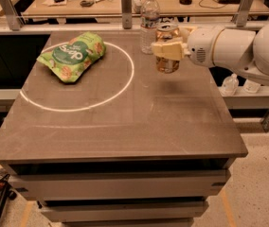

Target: Place orange can upright

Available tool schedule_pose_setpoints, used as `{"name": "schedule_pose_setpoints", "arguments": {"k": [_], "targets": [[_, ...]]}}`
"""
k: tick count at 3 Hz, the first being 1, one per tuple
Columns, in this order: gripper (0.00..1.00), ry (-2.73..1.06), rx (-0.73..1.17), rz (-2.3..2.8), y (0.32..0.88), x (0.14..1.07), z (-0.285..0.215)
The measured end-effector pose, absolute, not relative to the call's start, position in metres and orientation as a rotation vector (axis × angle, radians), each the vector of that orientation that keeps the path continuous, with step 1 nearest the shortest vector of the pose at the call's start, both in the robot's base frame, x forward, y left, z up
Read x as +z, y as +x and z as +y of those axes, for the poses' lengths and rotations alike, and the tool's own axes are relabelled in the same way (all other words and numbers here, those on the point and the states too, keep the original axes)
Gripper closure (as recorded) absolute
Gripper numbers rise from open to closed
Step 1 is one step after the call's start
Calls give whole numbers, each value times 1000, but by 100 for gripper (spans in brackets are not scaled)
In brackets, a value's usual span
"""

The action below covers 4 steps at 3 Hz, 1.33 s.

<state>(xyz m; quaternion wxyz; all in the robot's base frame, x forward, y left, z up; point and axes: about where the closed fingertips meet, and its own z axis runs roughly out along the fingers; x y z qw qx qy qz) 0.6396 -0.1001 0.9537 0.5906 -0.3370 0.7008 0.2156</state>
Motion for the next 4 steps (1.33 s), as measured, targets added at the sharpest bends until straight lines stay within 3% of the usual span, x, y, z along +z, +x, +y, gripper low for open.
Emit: {"name": "schedule_pose_setpoints", "arguments": {"k": [4], "targets": [[100,-686,565,1362,648,960,-94]]}}
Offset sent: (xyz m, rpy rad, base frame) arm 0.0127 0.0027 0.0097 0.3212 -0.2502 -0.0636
